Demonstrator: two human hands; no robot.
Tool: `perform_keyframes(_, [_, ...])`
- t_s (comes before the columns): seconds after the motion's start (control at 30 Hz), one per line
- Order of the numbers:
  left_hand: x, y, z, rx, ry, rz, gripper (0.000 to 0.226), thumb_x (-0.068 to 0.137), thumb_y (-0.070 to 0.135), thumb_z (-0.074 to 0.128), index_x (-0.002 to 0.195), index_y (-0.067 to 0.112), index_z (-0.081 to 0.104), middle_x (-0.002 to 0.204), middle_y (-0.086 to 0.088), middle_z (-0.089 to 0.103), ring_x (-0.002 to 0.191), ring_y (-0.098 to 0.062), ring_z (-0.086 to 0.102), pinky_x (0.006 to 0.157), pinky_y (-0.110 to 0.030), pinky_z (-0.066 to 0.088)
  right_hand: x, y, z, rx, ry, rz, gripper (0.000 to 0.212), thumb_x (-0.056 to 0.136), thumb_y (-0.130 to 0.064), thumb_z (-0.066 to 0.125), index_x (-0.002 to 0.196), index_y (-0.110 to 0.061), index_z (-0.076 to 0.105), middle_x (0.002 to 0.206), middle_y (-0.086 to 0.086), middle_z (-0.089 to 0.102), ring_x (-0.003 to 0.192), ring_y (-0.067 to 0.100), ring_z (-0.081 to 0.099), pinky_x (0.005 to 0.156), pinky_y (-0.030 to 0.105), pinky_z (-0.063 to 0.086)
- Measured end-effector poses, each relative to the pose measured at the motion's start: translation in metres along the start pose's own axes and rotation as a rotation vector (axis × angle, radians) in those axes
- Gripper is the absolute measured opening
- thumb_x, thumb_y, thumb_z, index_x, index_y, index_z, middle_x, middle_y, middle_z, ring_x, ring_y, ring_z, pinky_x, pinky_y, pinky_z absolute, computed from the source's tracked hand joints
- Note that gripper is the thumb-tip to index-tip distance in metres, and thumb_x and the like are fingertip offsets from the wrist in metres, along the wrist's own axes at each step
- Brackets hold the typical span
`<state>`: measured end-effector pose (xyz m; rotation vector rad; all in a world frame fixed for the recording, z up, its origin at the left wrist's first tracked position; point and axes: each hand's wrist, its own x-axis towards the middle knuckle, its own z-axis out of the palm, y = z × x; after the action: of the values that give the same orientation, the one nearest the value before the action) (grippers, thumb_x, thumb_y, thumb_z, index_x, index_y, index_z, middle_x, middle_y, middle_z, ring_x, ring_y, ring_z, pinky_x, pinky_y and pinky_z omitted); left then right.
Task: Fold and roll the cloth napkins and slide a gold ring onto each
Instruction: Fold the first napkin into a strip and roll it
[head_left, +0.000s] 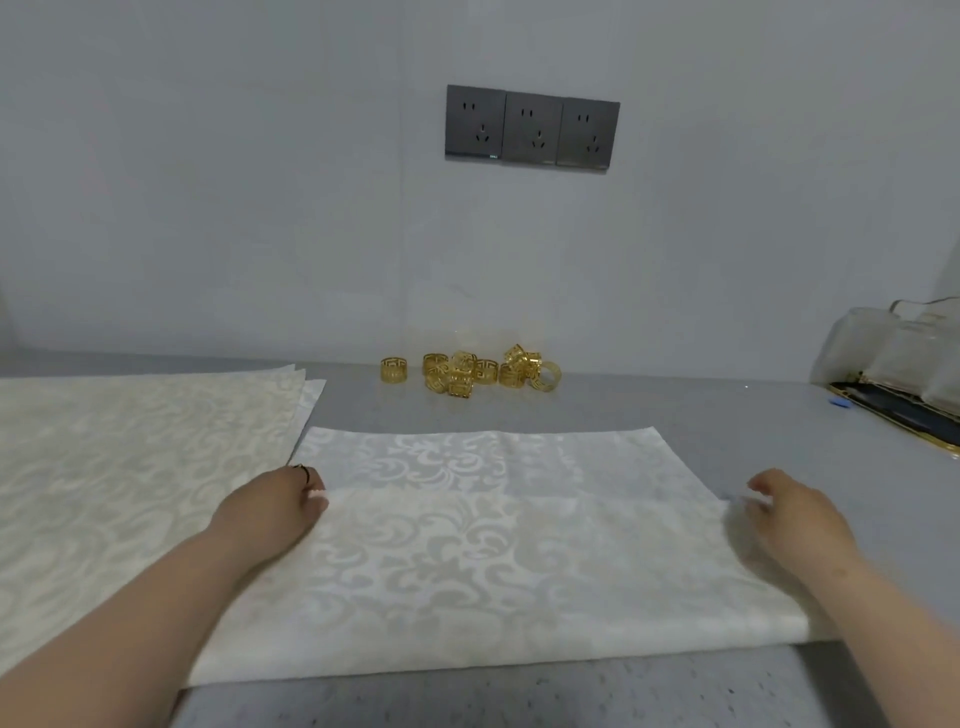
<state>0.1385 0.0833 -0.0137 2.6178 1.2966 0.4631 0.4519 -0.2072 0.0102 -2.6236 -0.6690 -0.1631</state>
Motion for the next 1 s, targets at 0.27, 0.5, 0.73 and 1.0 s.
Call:
perform_keyframes(0.27, [0.003,-0.003,0.014,0.096,0.126,0.072,0.026,0.097,0.028,0.034,0.113,0.019,0.052,0.109,0.001,0.063,0.102,-0.018,0.057,0.078,-0.025,0.042,-0.024,-0.088,0.043,-0.103,-0.342,-0.607,0.05,0.099,-0.03,0.034,0.146,-0.022,0.019,0.153,-0.005,0.021,0.14,0.011,0.022,0.106,0.016,0.014])
perform_keyframes(0.5, [-0.016,0.0,0.011,0.179,0.068,0.113,0.027,0.097,0.033,0.035,0.12,0.027,0.049,0.099,0.01,0.061,0.102,-0.012,0.057,0.068,-0.021,0.034,-0.031,-0.085,0.049,-0.175,-0.223,-0.717,0.038,0.098,-0.033,0.032,0.134,-0.022,0.038,0.127,-0.007,0.057,0.118,0.011,0.05,0.114,0.023,0.01])
perform_keyframes(0.73, [-0.019,0.005,-0.018,-0.132,-0.21,0.156,0.01,0.087,0.029,0.057,0.079,0.034,0.054,0.086,0.021,0.058,0.09,-0.002,0.055,0.066,-0.006,0.036,-0.04,-0.058,0.028,-0.136,-0.241,-0.688,0.031,0.094,-0.029,0.044,0.125,-0.027,0.049,0.106,-0.019,0.058,0.101,0.004,0.054,0.088,0.011,0.028])
perform_keyframes(1.0, [-0.006,0.004,-0.022,-0.27,-0.265,0.15,0.021,0.081,0.02,0.063,0.061,0.018,0.054,0.047,0.031,0.052,0.052,0.012,0.048,0.055,-0.005,0.037,-0.042,-0.075,0.023,-0.125,-0.512,-0.615,0.029,0.088,-0.029,0.052,0.063,-0.041,0.041,0.072,-0.015,0.044,0.074,-0.004,0.04,0.068,0.006,0.035])
